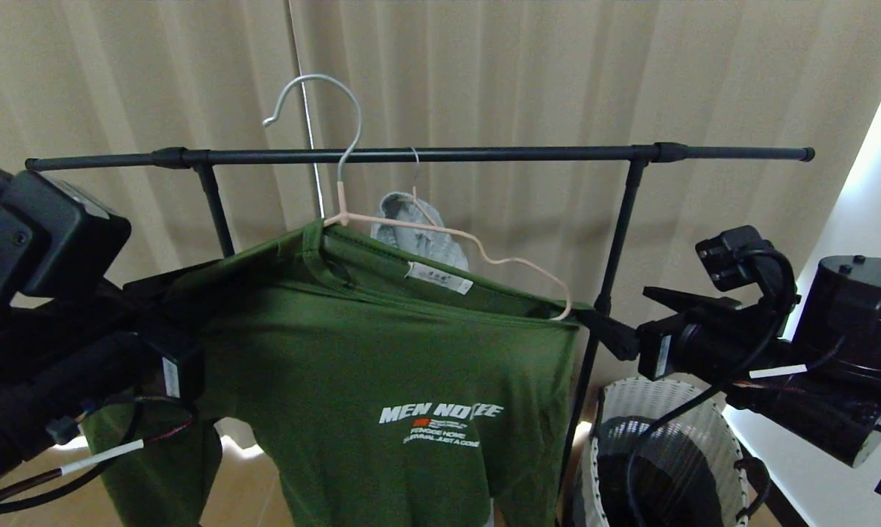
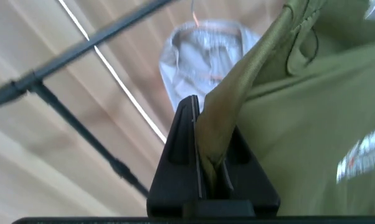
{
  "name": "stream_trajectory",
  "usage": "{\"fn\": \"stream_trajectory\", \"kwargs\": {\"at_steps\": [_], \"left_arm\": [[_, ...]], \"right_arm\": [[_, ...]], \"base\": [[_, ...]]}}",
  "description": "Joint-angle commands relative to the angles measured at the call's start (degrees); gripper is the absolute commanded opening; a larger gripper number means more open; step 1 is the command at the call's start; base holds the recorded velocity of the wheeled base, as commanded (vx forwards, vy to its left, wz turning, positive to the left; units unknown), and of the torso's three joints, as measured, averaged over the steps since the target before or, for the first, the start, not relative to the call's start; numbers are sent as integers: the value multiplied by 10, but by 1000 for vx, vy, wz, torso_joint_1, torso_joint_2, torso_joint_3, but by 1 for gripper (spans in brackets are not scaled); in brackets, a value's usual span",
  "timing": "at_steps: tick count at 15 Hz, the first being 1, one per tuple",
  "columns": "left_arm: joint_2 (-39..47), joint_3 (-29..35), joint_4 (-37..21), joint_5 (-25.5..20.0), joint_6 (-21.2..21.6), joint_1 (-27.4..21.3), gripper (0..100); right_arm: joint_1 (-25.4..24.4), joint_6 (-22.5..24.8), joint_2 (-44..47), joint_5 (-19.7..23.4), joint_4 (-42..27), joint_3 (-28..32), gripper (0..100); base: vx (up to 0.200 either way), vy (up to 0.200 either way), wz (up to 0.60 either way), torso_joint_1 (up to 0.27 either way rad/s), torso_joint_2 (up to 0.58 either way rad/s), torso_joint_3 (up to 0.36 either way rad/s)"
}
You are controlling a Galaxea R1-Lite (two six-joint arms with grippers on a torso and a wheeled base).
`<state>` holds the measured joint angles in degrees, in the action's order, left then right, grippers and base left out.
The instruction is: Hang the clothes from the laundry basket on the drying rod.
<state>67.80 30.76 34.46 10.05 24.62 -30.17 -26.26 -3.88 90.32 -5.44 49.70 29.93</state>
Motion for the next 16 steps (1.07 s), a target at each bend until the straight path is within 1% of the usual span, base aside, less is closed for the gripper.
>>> {"fn": "stream_trajectory", "kwargs": {"at_steps": [1,3,4,5,8,10,13,15,16], "left_arm": [[-7,-20,0,1,1,2,0],[-7,-46,0,1,15,16,0],[-7,-60,1,-1,45,35,0],[-8,-70,2,-2,61,50,0],[-7,-85,1,-1,68,57,0],[-5,-90,1,2,64,57,0],[-3,-88,1,13,61,57,0],[-3,-89,1,22,52,53,0],[-2,-89,1,22,49,52,0]], "right_arm": [[3,0,-2,0,0,7,100],[4,0,-3,-1,0,19,100],[4,0,-6,-1,0,23,100],[4,0,-9,-1,0,27,100],[4,0,-12,0,0,35,100],[2,0,-15,0,1,29,100],[-34,0,-38,6,0,14,100],[-89,3,-54,8,-16,4,100],[-102,2,-52,8,-15,2,100]], "base": [[0,0,0,0,0,0],[0,0,0,0,0,0],[0,0,0,0,0,0],[0,0,0,0,0,0],[0,0,0,0,0,0],[0,0,0,0,0,0],[0,0,0,0,0,0],[0,0,0,0,0,0],[0,0,0,0,0,0]]}}
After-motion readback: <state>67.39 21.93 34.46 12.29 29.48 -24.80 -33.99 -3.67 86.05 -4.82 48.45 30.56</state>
